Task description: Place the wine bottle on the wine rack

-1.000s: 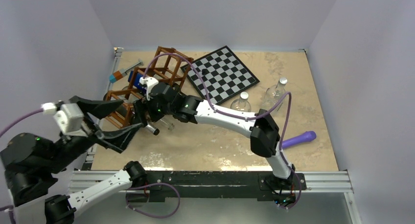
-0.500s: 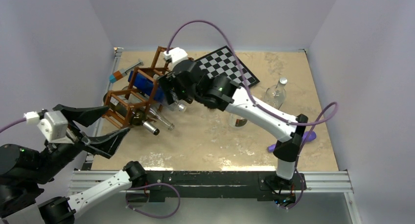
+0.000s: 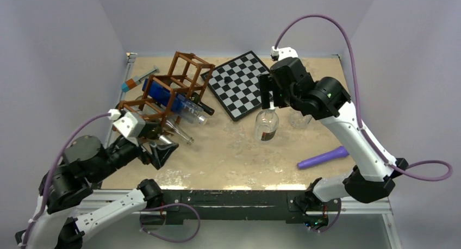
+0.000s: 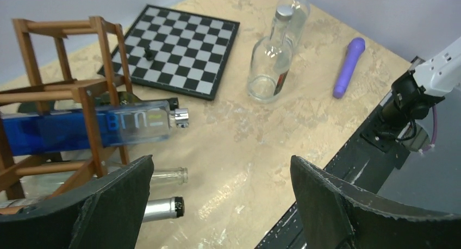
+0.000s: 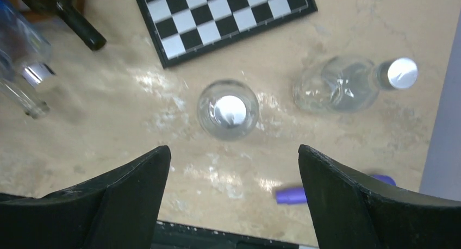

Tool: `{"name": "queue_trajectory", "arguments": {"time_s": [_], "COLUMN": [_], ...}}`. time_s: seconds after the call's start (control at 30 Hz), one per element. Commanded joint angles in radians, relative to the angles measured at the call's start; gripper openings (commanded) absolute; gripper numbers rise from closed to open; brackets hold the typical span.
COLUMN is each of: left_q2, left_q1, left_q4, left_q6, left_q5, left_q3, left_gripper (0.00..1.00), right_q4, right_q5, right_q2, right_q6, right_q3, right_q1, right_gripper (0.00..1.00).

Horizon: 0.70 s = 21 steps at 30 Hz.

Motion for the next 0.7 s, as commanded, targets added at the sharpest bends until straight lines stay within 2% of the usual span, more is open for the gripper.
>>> {"name": "queue_trajectory", "arguments": {"time_s": [0.0, 0.13, 0.23, 0.33, 0.43, 0.57, 0.67], "left_q2": [0.073, 0.157, 0.2, 0.242, 0.285, 0.307, 0.301], "left_q1": [0.001, 0.001, 0.001, 0.001, 0.001, 0.001, 0.001], "left_q4": [0.054, 0.033, 0.083, 0.128, 0.138, 0.151, 0.177], "left_q6": [-0.058, -0.134, -0.189, -0.281, -0.305, -0.272, -0.182], "left_q5": [0.056, 0.081, 0.082, -0.001, -0.088, -0.162, -0.139], "left_q3": [-0.043, -0.079, -0.128, -0.134, -0.116, -0.099, -0.11], "left_gripper": [0.99, 0.99, 0.99, 0.99, 0.99, 0.99, 0.99], "right_q4": [-0.081, -0.086, -0.098, -0.068, -0.03, 0.01, 0.033], "right_q5": [-0.14, -0.229, -0.26, -0.295, -0.341, -0.335, -0.324], "right_q2": [-0.027, 0.002, 0.052, 0.083, 0.111, 0.153, 0.179], "right_q6": [0.024, -0.008, -0.024, -0.043, -0.053, -0.057, -0.057], "right_q3": [-0.098, -0.124, -0.121, -0.145, -0.17, -0.187, -0.197], "right_q1": [-0.038, -0.079, -0.106, -0.116, -0.133, -0.156, -0.17], "right_gripper": [0.93, 0.94, 0.93, 0.89, 0.82, 0.79, 0.79]}}
